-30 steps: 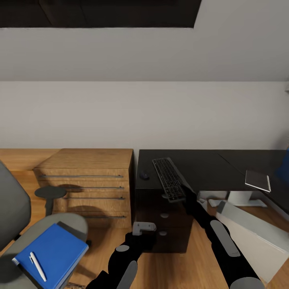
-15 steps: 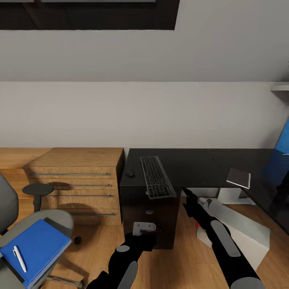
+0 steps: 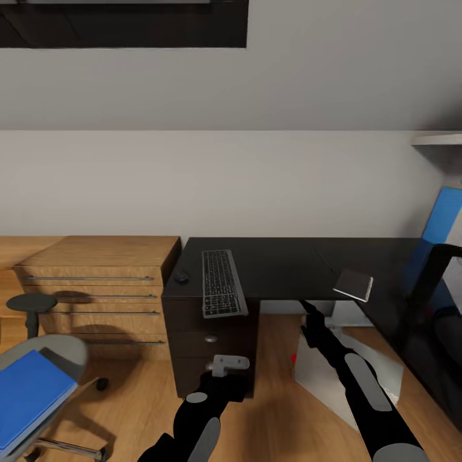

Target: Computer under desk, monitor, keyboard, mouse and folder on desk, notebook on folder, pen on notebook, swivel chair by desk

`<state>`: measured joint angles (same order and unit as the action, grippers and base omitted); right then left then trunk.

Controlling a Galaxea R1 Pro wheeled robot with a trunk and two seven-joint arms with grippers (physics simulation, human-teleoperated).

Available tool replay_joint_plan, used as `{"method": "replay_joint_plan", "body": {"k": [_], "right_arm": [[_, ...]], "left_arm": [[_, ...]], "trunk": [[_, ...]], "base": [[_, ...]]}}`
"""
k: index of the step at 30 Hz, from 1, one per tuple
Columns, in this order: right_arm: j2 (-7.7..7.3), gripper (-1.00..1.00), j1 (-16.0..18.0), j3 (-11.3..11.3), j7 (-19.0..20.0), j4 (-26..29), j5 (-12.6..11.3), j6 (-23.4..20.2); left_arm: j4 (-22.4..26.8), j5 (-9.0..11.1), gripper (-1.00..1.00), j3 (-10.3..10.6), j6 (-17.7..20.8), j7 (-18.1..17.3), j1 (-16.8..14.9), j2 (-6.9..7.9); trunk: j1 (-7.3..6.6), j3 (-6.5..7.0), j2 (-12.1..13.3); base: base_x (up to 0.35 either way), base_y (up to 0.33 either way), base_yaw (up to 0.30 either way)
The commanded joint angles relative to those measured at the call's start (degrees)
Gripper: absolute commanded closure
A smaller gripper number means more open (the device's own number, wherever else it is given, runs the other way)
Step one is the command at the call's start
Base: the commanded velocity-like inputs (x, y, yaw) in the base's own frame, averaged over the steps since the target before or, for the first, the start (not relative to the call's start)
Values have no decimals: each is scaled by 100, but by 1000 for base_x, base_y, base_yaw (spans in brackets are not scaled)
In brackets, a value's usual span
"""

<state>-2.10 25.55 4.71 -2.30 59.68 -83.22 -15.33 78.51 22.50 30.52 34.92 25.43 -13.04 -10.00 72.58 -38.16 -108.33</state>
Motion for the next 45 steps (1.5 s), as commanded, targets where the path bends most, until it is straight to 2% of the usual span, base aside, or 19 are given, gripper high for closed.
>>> {"method": "replay_joint_plan", "body": {"k": [1, 12, 14, 21, 23, 24, 28, 31, 35, 39, 45], "right_arm": [[0, -100, 2, 21, -24, 6, -46, -24], [-1, -100, 2, 64, -42, 23, 19, 113], [8, -100, 2, 59, -60, 35, 155, 203], [37, -100, 2, 40, -67, 64, 574, 342], [42, -100, 2, 36, -68, 68, 728, 374], [49, -100, 2, 34, -68, 74, 891, 404], [64, -100, 2, 31, -67, 127, 1199, 448], [86, -100, -2, 30, -68, 273, 1442, 466], [104, -100, -27, 30, -76, 525, 1628, 473], [139, -100, -129, 28, -203, 819, 1865, 477], [180, -100, -192, -6, -630, 959, 2461, 482]], "left_arm": [[6, 61, -100, 8, 13, 56, -5, 0], [6, 67, -100, 60, 9, 38, -5, 0], [13, 69, -100, 73, 7, 16, -5, 0], [15, 70, -100, 84, 6, 37, -5, 0], [15, 70, -100, 85, 6, 42, -5, 0], [17, 70, -100, 85, 6, 45, -5, 0], [26, 67, -100, 86, 0, 53, -5, 0], [95, 63, -100, 72, -2, 56, -5, 0], [256, 62, -100, 55, -3, 62, -5, 1], [400, 61, -100, 46, -3, 65, -5, 21], [450, 61, -100, 43, -3, 67, -5, 32]], "trunk": [[-1, -6, -3], [-1, -6, -3], [-1, -6, -3], [-154, 119, 278], [-198, 155, 358], [-220, 173, 398], [-308, 245, 558], [-374, 299, 679], [-462, 371, 839], [-550, 443, 1000], [-681, 550, 1240]], "base": [[0, -344, 0], [0, -189, -78], [0, -17, -243], [0, -6, -254], [0, -2, -193], [0, -1, -111], [0, -1, -66], [0, 0, -28], [0, 0, -11], [0, 0, -4], [0, 0, -1]]}}
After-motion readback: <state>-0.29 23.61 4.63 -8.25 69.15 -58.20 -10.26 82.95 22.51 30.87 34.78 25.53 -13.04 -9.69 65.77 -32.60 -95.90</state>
